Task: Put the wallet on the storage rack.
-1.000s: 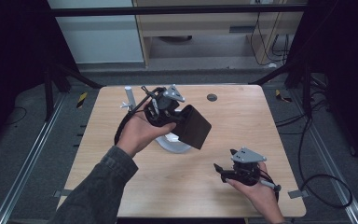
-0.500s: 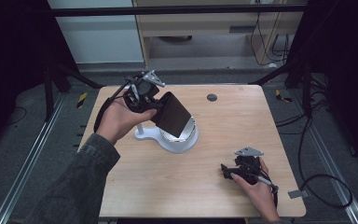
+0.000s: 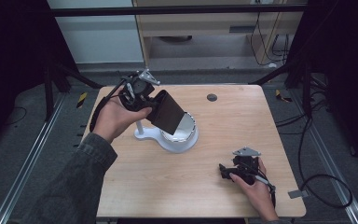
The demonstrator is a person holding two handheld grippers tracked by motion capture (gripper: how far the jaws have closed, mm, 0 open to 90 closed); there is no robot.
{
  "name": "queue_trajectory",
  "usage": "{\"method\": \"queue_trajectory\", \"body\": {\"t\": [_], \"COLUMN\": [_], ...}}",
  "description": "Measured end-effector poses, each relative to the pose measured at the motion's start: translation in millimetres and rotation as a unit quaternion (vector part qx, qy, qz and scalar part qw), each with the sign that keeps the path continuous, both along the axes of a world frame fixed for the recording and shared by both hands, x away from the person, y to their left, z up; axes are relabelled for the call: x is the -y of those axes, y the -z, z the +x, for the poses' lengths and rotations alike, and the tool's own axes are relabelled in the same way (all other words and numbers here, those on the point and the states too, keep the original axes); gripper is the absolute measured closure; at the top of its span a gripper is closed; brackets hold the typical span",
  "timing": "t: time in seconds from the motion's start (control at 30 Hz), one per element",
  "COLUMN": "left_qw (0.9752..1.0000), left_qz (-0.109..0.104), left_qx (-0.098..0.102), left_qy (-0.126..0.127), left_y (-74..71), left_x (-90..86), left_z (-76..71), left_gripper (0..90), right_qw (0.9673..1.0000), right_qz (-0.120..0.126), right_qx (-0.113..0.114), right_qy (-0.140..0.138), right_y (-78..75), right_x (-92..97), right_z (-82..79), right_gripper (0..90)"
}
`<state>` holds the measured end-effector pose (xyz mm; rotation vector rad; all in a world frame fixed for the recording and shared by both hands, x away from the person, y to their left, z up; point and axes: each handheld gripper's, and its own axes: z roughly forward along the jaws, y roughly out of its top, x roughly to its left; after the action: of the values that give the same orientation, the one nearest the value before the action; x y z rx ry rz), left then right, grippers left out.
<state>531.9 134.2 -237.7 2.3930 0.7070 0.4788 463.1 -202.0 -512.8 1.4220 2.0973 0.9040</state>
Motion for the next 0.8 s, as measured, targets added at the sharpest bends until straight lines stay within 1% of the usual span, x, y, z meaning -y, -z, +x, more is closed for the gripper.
{"method": "queue_trajectory", "body": {"t": [0.23,0.43,0.57,0.7,0.8], "left_qw": [0.9999,1.0,0.9999,0.9997,0.9994], "left_qz": [0.013,0.007,0.014,0.018,0.025], "left_qx": [-0.001,-0.005,-0.008,-0.019,-0.024], "left_qy": [-0.001,0.002,0.003,0.004,0.004], "left_y": [5.1,10.6,17.7,26.9,34.3], "left_x": [1.7,8.0,13.9,17.6,20.5], "left_z": [2.2,8.1,12.7,17.4,20.6], "left_gripper": [80.1,80.0,80.0,79.9,79.9], "right_qw": [1.0,1.0,1.0,1.0,1.0], "right_qz": [-0.001,-0.001,-0.001,-0.001,-0.001], "right_qx": [-0.001,-0.001,0.0,-0.001,0.0], "right_qy": [0.0,0.0,0.0,0.001,0.001], "right_y": [0.1,0.1,0.1,0.1,0.2], "right_x": [-0.2,-0.2,-0.2,-0.2,-0.2], "right_z": [0.3,0.2,0.2,0.2,0.2], "right_gripper": [1.8,1.8,1.8,1.8,1.8]}}
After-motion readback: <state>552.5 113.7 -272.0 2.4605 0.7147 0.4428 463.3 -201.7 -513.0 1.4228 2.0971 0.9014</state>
